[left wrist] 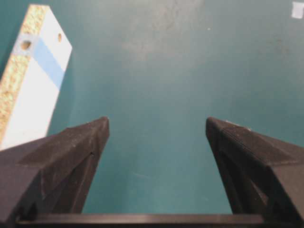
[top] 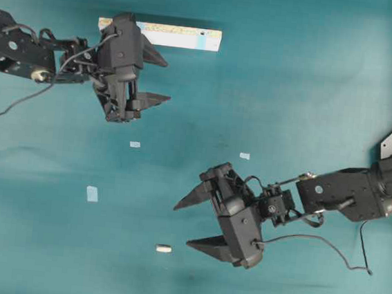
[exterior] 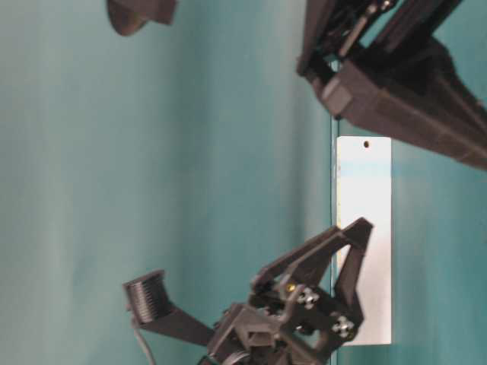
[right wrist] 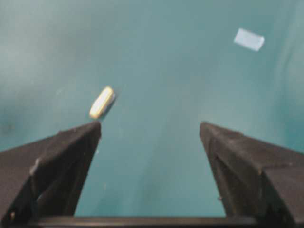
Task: Move the wooden board into place and insert the rod into its hole.
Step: 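Move the left gripper over the white board's end and open it, then close the left gripper on the board end and lift it, then carry the board with the left gripper toward the table center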
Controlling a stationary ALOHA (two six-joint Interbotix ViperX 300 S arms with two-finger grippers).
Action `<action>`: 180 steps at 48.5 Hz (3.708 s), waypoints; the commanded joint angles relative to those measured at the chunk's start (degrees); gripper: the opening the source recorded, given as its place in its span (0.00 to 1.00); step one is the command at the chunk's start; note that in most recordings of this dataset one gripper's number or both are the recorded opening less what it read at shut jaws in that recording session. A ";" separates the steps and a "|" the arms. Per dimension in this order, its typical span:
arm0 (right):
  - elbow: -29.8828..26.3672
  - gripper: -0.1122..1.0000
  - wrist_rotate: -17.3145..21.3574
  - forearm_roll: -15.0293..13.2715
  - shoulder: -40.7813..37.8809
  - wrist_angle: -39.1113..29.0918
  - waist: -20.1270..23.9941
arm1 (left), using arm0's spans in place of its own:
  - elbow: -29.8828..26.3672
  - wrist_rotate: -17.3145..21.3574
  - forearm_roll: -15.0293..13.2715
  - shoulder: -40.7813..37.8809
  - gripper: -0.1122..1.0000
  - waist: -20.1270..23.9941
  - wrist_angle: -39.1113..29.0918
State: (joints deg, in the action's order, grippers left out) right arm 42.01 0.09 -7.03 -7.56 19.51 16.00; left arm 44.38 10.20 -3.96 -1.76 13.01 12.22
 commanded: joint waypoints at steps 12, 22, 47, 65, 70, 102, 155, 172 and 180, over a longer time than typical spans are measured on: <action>-1.05 0.99 0.09 -0.09 6.24 -2.46 0.26 | -1.58 7.56 0.18 6.86 0.91 6.15 -2.64; -1.14 0.99 0.09 -0.09 7.73 -5.27 0.26 | -3.52 11.16 0.18 5.98 0.91 10.63 -4.39; -3.34 0.99 0.09 -0.09 8.96 -7.73 0.26 | -5.63 14.41 0.18 -3.16 0.91 12.13 -4.39; -4.22 0.99 0.09 -0.09 9.40 -9.84 0.26 | -5.10 14.41 0.18 -4.75 0.91 14.94 -4.31; -4.22 0.99 0.09 -0.09 9.40 -9.84 0.26 | -4.75 14.41 0.18 -5.10 0.91 15.47 -4.31; -4.22 0.99 0.18 -0.09 9.67 -9.84 0.26 | -4.22 13.80 0.18 -9.93 0.89 15.64 -4.83; -5.36 0.99 0.09 -0.09 16.61 -14.24 -1.41 | -11.34 13.36 0.09 -5.54 0.30 12.83 -18.90; -5.01 0.99 0.09 -0.09 18.81 -14.24 -2.29 | -17.23 8.44 -0.18 -5.27 0.30 6.50 -23.03; -4.92 0.99 0.09 -0.09 19.07 -14.24 -2.29 | -18.37 1.76 -0.18 -6.42 0.30 3.25 -22.59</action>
State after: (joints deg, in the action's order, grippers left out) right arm 37.79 0.09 -7.12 10.11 5.01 13.89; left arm 27.69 14.06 -3.96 -8.79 17.75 -11.07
